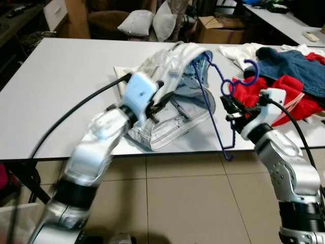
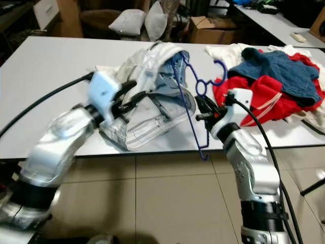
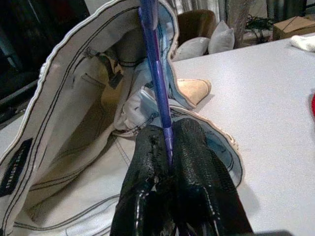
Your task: Hang hanger
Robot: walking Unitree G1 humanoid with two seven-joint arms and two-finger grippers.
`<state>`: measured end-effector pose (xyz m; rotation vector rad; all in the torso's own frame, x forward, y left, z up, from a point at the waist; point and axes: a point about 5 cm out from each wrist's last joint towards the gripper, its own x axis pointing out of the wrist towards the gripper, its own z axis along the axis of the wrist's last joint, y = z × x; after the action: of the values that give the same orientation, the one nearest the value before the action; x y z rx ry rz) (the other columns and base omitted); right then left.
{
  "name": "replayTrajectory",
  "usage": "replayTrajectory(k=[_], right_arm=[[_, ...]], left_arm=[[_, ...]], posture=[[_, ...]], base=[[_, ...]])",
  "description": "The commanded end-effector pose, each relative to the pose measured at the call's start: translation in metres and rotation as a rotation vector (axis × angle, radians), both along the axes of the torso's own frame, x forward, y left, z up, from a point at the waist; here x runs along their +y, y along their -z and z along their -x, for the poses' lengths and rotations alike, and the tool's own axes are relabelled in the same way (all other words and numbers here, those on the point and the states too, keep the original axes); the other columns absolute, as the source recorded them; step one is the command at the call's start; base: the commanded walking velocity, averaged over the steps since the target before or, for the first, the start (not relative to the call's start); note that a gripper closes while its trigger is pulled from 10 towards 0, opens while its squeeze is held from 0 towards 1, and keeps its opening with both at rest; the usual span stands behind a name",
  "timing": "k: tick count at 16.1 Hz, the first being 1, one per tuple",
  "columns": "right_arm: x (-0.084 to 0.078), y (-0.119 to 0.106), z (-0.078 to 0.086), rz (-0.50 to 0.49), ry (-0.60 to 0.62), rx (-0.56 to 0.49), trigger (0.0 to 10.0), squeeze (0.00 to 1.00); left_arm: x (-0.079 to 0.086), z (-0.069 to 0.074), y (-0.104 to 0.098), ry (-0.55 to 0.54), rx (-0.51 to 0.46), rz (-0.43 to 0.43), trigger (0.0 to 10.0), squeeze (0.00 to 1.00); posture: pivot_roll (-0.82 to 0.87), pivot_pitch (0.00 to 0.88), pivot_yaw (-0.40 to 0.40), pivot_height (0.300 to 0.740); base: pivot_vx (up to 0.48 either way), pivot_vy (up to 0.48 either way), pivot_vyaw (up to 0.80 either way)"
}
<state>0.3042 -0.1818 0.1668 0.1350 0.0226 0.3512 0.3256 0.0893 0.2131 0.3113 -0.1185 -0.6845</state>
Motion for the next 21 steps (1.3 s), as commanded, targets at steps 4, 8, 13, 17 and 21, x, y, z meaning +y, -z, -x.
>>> replayTrajectory(k=[4, 8, 13, 17, 21], right_arm=[[-0.002, -0.005, 0.005, 0.006, 0.011, -0.034, 10.0, 0.0], [0.0, -0.003, 0.009, 0.023, -0.001, -0.031, 10.0, 0.0], [0.008, -0.002, 0.01, 0.023, -0.044, -0.03, 10.0, 0.0], [0.013, -0.002, 0.014, 0.019, -0.066, -0.033, 10.0, 0.0], [0.013, -0.003, 0.016, 0.014, -0.07, -0.04, 10.0, 0.0]], left_arm=[[-0.033, -0.016, -0.01, 0.091, 0.054, 0.087, 10.0, 1.0], [-0.046, -0.023, -0.018, 0.116, 0.085, 0.209, 10.0, 1.0], [-0.049, -0.046, -0.017, -0.048, -0.009, 0.034, 10.0, 1.0], [-0.047, -0.059, -0.022, -0.105, -0.013, 0.02, 10.0, 1.0], [-0.056, -0.061, -0.017, -0.091, 0.004, -0.001, 0.0, 0.0]], posture=[[-0.04, 0.0, -0.034, 0.74], [-0.04, 0.0, -0.032, 0.74], [-0.03, 0.0, -0.043, 0.74], [-0.04, 0.0, -0.03, 0.74], [-0.03, 0.0, -0.027, 0.74]], base=[[0.0, 0.0, 0.0], [0.0, 0.0, 0.0], [0.0, 0.0, 0.0], [0.0, 0.0, 0.0], [0.0, 0.0, 0.0]])
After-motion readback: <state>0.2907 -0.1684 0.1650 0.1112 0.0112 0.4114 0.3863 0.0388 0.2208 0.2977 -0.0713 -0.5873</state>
